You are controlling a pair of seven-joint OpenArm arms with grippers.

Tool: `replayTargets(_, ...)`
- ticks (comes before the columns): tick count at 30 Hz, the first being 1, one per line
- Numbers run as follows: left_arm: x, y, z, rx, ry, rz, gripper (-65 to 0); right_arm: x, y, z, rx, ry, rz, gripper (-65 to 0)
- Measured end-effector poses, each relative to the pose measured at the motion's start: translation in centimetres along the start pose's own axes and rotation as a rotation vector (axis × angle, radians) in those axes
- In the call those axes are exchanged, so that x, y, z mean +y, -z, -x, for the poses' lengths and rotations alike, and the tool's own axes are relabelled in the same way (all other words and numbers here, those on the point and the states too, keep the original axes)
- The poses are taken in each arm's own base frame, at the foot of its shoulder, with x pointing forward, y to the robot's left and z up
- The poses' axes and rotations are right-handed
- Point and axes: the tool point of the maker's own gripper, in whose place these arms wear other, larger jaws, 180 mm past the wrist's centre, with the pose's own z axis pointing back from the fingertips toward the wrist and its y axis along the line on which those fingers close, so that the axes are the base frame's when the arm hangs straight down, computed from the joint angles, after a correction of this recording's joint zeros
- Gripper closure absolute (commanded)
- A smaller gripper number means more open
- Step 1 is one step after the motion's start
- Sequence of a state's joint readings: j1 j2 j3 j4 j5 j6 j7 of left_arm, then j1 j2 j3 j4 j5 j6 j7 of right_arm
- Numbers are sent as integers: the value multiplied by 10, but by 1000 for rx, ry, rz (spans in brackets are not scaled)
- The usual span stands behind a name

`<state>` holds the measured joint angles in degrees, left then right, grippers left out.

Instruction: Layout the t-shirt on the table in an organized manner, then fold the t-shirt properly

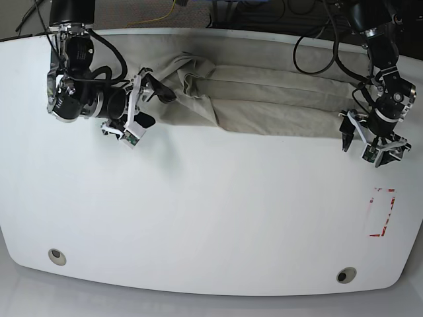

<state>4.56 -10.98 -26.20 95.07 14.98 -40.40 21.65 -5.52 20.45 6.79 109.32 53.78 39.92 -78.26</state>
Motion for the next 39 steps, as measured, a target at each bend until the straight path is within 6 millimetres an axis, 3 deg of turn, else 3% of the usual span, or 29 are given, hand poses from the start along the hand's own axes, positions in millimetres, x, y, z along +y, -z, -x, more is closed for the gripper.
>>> replayTargets(16, 0, 0, 0, 1, 1, -1, -512, 17, 12, 4, -116, 177, -20, -491)
replayTargets(18, 0, 0, 0, 1, 1, -1, -512, 16, 12, 3, -125, 178, -18, -469)
replayTargets(24, 0, 0, 0, 1, 1, 0, -512, 7, 11, 3, -117, 162, 32, -296)
replayTargets(32, 0, 0, 0, 0, 0, 0, -512, 7, 16, 11, -89, 170, 55, -209)
replayTargets(39, 0, 0, 1, 3, 1, 1, -512, -3, 17, 22, -45, 155, 124, -91)
